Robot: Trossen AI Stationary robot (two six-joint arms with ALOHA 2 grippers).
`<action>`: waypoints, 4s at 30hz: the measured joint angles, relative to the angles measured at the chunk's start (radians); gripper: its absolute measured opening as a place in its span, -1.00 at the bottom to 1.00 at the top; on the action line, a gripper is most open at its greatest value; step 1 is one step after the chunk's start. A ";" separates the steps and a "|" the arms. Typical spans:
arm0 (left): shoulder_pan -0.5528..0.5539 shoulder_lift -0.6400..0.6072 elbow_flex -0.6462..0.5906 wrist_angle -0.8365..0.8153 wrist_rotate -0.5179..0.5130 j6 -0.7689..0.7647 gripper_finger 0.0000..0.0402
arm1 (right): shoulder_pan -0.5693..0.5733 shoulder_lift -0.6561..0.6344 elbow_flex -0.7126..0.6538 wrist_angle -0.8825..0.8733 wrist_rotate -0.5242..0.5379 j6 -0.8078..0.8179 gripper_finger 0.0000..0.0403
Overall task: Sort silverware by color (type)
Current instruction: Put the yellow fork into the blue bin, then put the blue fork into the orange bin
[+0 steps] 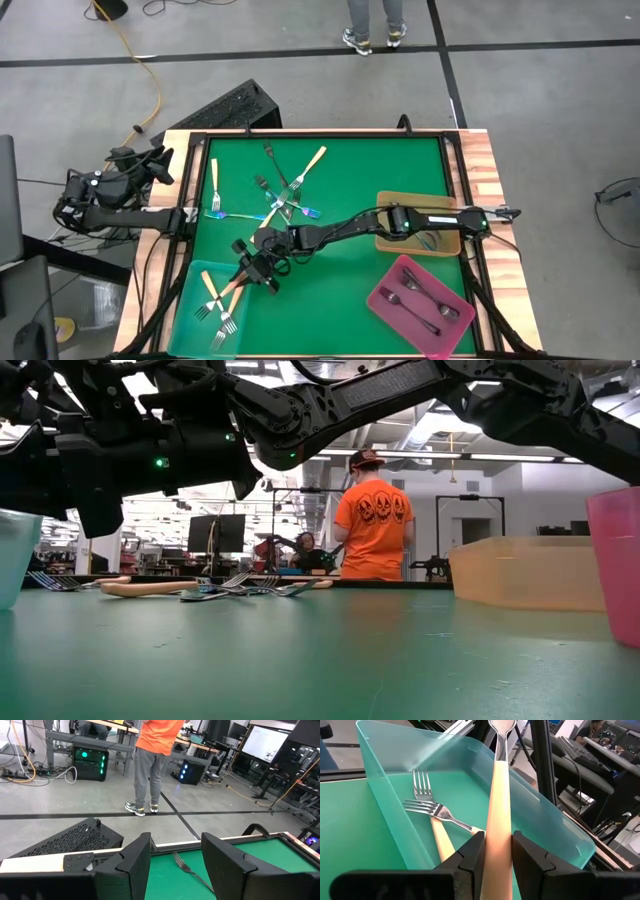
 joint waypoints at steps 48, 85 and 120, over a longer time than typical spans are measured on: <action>0.000 0.000 0.000 0.000 0.000 0.000 -0.21 | -0.034 -0.271 0.000 -0.164 0.455 0.053 -0.15; 0.000 0.000 0.000 0.000 0.000 0.000 -0.21 | -0.247 -0.277 -0.208 -0.690 0.544 0.689 -0.15; 0.000 0.000 0.000 0.000 0.003 0.000 -0.21 | -0.227 -0.297 -0.225 -0.985 0.607 0.709 -0.15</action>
